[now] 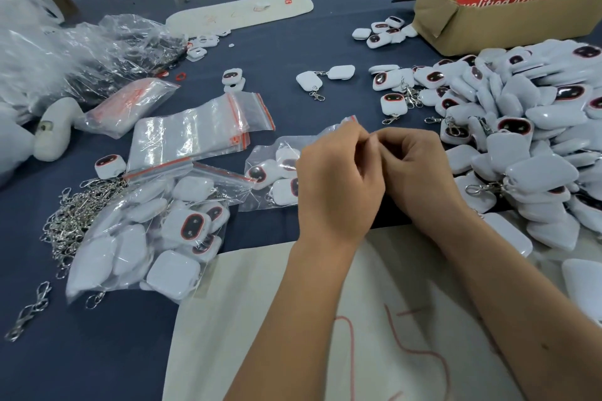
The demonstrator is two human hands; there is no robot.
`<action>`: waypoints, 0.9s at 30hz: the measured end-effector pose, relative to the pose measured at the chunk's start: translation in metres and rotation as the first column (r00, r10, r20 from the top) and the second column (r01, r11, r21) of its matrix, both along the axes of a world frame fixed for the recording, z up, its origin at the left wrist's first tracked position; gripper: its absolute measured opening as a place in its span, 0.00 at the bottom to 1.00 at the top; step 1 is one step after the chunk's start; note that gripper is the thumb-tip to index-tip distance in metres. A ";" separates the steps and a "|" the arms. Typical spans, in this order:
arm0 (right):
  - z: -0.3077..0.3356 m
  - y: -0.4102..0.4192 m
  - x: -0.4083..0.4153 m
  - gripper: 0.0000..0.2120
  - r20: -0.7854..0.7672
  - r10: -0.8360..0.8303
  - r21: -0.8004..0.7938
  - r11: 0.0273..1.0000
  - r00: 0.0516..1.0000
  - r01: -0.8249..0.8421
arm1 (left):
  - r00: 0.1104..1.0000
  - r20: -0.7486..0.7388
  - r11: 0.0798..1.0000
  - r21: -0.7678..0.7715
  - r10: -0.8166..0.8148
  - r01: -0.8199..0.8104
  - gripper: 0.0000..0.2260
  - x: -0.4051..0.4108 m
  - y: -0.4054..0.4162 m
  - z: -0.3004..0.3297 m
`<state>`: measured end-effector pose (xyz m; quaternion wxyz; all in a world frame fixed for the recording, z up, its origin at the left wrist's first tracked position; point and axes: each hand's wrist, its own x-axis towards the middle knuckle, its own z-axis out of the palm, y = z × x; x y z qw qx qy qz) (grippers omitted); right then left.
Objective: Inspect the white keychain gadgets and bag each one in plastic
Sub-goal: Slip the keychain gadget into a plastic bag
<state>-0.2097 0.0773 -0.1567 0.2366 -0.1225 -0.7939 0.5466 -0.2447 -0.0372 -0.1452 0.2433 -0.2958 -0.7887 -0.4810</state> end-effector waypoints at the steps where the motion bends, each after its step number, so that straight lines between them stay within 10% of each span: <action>1: 0.000 -0.001 0.000 0.14 -0.012 0.065 -0.015 0.998 0.998 -0.065 | 1.000 0.008 0.998 0.059 -0.007 0.007 0.13 0.000 -0.001 0.003; 11: 0.003 -0.008 0.000 0.10 0.204 0.266 0.190 0.933 0.942 -0.304 | 0.808 0.576 0.552 0.636 0.124 -0.539 0.13 -0.050 -0.061 0.017; 17: -0.002 -0.014 0.002 0.08 0.081 0.082 0.310 0.945 0.993 -0.103 | 0.833 0.552 0.752 0.534 0.036 -0.387 0.10 -0.038 -0.040 0.015; 22: 0.004 -0.015 0.002 0.14 0.157 0.233 0.220 0.939 0.960 -0.264 | 0.875 0.482 0.938 0.326 -0.053 -0.122 0.07 -0.023 -0.016 0.009; 27: 0.002 -0.004 -0.004 0.13 0.040 -0.303 0.114 0.948 0.952 0.297 | 0.916 0.390 0.995 0.065 -0.098 0.079 0.06 -0.014 -0.005 0.004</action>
